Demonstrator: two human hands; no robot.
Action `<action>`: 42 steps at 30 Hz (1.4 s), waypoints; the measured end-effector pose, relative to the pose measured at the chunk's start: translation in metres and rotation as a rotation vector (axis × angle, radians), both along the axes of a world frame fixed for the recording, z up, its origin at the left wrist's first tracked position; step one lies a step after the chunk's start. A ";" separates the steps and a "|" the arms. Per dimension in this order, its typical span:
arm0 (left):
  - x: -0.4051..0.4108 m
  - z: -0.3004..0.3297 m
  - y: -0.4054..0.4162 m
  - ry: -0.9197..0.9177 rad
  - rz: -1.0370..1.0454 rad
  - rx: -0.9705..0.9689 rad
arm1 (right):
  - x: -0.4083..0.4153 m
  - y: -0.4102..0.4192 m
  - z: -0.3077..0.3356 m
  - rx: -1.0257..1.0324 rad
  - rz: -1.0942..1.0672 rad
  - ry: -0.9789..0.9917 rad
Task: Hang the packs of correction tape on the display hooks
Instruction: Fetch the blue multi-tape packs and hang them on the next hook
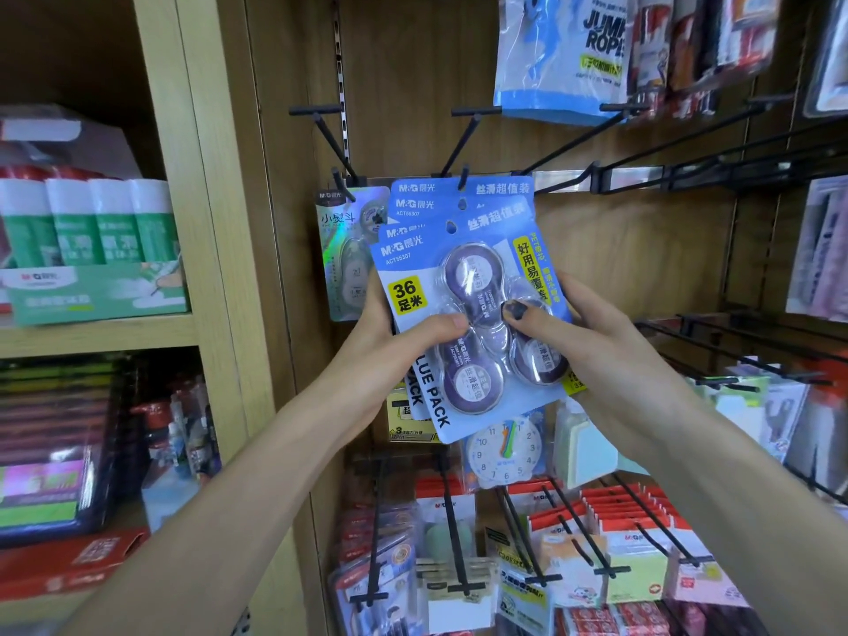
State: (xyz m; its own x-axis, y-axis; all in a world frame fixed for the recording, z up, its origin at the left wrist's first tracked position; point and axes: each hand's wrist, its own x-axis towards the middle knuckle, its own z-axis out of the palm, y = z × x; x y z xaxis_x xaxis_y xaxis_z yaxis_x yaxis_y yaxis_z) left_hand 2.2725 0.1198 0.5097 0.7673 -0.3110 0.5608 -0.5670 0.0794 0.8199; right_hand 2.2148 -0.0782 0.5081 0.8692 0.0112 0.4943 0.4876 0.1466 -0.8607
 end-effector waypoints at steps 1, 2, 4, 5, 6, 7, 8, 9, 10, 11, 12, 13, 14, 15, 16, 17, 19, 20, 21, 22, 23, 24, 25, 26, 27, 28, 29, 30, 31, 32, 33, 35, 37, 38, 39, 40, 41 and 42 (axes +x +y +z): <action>0.000 0.000 0.000 0.008 0.002 -0.002 | 0.000 0.000 0.000 -0.008 0.001 0.002; 0.001 -0.001 0.000 0.015 0.006 -0.003 | 0.001 0.000 0.000 -0.015 0.003 0.004; 0.003 0.000 -0.001 0.018 0.030 -0.001 | 0.003 0.000 0.001 -0.019 0.000 0.009; 0.004 0.001 -0.001 0.015 0.053 0.003 | 0.004 0.000 0.002 -0.018 -0.003 0.011; 0.005 0.002 -0.002 0.011 0.081 0.006 | 0.006 0.000 0.003 -0.016 -0.005 0.014; 0.006 0.003 -0.003 0.008 0.106 0.006 | 0.006 0.000 0.004 -0.009 0.000 0.021; 0.009 0.005 -0.005 0.010 0.120 0.005 | 0.008 0.000 0.006 -0.001 0.005 0.028; 0.011 0.006 -0.006 0.019 0.120 0.003 | 0.009 0.000 0.007 0.006 0.005 0.036; 0.013 0.008 -0.007 0.030 0.112 -0.001 | 0.012 0.000 0.009 0.008 -0.004 0.041; 0.016 0.010 -0.008 0.038 0.106 -0.003 | 0.014 0.000 0.010 0.008 -0.018 0.047; 0.018 0.013 -0.008 0.042 0.101 -0.006 | 0.018 -0.001 0.012 0.005 -0.033 0.054; 0.021 0.016 -0.009 0.050 0.095 -0.010 | 0.022 -0.001 0.014 0.001 -0.043 0.066; 0.023 0.019 -0.009 0.062 0.088 -0.018 | 0.027 0.000 0.016 -0.002 -0.049 0.078; 0.027 0.022 -0.009 0.078 0.084 -0.028 | 0.032 0.000 0.018 0.000 -0.051 0.092; 0.030 0.025 -0.009 0.093 0.084 -0.038 | 0.039 0.000 0.021 0.003 -0.052 0.103; 0.033 0.028 -0.009 0.109 0.083 -0.044 | 0.044 0.000 0.024 0.010 -0.050 0.116; 0.039 0.034 -0.011 0.149 0.075 -0.052 | 0.055 0.001 0.031 0.015 -0.061 0.139; 0.042 0.037 -0.013 0.174 0.075 -0.064 | 0.060 0.001 0.034 0.000 -0.085 0.147; 0.045 0.039 -0.015 0.196 0.081 -0.074 | 0.063 0.002 0.037 -0.018 -0.104 0.154; 0.047 0.041 -0.017 0.209 0.089 -0.080 | 0.067 0.002 0.039 -0.027 -0.113 0.159; 0.048 0.043 -0.019 0.219 0.097 -0.081 | 0.069 0.002 0.041 -0.029 -0.112 0.163; 0.049 0.044 -0.020 0.224 0.099 -0.082 | 0.071 0.001 0.042 -0.035 -0.116 0.164; 0.049 0.044 -0.021 0.226 0.095 -0.083 | 0.070 0.000 0.043 -0.041 -0.123 0.163; 0.048 0.043 -0.021 0.222 0.086 -0.085 | 0.069 0.000 0.042 -0.041 -0.129 0.158; 0.047 0.041 -0.021 0.212 0.079 -0.087 | 0.067 0.000 0.040 -0.030 -0.119 0.153; 0.045 0.038 -0.020 0.199 0.075 -0.092 | 0.064 -0.001 0.036 -0.013 -0.098 0.144; 0.043 0.034 -0.019 0.180 0.071 -0.094 | 0.059 -0.002 0.031 0.002 -0.073 0.137; 0.039 0.030 -0.018 0.154 0.067 -0.091 | 0.053 -0.003 0.026 0.005 -0.058 0.126; 0.035 0.025 -0.017 0.124 0.064 -0.083 | 0.046 -0.003 0.021 -0.001 -0.052 0.112; 0.030 0.019 -0.015 0.093 0.060 -0.077 | 0.039 -0.004 0.016 -0.010 -0.050 0.094; 0.025 0.012 -0.013 0.061 0.055 -0.075 | 0.032 -0.004 0.010 -0.014 -0.042 0.071; 0.017 0.002 -0.010 -0.009 0.034 -0.068 | 0.018 -0.003 -0.001 -0.009 -0.014 0.011; 0.012 -0.004 -0.007 -0.070 0.018 -0.056 | 0.007 0.000 -0.008 -0.011 0.003 -0.061; 0.010 -0.004 -0.007 -0.089 0.017 -0.058 | 0.003 0.002 -0.009 -0.010 0.006 -0.093; 0.008 -0.002 -0.007 -0.101 0.019 -0.065 | -0.001 0.004 -0.008 -0.002 0.008 -0.113; 0.007 0.001 -0.007 -0.110 0.020 -0.076 | -0.003 0.005 -0.007 0.007 0.005 -0.128; 0.006 0.004 -0.007 -0.118 0.024 -0.086 | -0.004 0.006 -0.004 0.012 -0.002 -0.142; 0.005 0.008 -0.007 -0.126 0.028 -0.095 | -0.004 0.007 -0.001 0.010 -0.008 -0.157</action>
